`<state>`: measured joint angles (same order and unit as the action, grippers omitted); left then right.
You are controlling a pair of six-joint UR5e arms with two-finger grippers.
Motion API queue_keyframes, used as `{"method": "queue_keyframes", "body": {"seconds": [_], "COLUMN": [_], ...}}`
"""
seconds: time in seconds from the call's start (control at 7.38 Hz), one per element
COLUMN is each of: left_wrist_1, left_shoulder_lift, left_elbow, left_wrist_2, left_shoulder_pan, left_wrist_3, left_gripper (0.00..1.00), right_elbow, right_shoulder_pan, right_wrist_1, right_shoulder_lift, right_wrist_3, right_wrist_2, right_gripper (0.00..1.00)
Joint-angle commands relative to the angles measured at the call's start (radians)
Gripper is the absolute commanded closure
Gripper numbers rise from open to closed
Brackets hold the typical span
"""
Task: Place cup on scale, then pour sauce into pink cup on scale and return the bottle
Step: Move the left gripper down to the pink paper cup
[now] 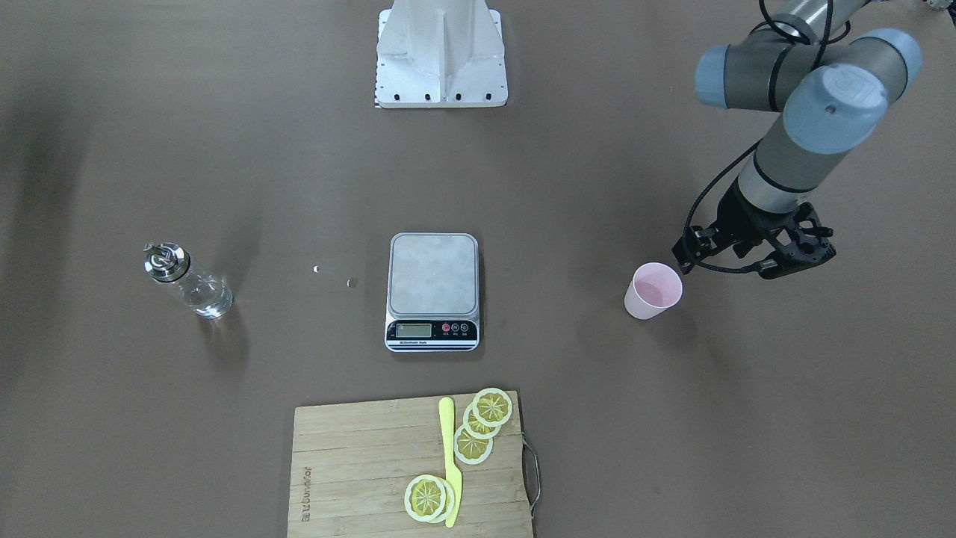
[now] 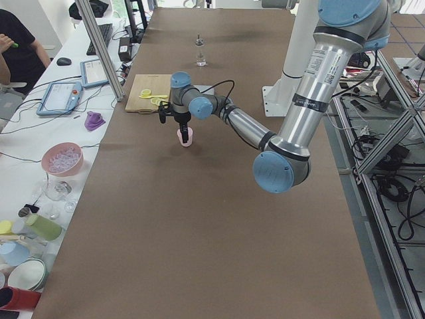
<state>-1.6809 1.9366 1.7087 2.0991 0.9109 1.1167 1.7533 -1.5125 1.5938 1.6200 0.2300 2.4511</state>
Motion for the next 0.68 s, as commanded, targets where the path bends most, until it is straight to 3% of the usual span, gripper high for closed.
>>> {"method": "queue_keyframes", "body": {"seconds": [0.0, 0.27, 0.54], "left_wrist_1": [-0.046, -0.046, -0.048], "left_shoulder_lift": [0.01, 0.01, 0.012], "left_elbow": [-0.037, -0.041, -0.055], "left_wrist_2": [-0.002, -0.002, -0.002], "left_shoulder_pan": [-0.032, -0.052, -0.053], "left_wrist_3": [0.038, 0.038, 0.038], "left_gripper": [0.03, 0.03, 0.14], "right_elbow": [-0.002, -0.002, -0.002], "right_shoulder_pan": [0.0, 0.0, 0.0], "right_wrist_1": [0.0, 0.0, 0.0], "right_shoulder_lift": [0.0, 0.0, 0.0], "right_wrist_3": [0.0, 0.0, 0.0], "right_wrist_2": [0.0, 0.0, 0.0], "right_gripper": [0.0, 0.0, 0.0]}}
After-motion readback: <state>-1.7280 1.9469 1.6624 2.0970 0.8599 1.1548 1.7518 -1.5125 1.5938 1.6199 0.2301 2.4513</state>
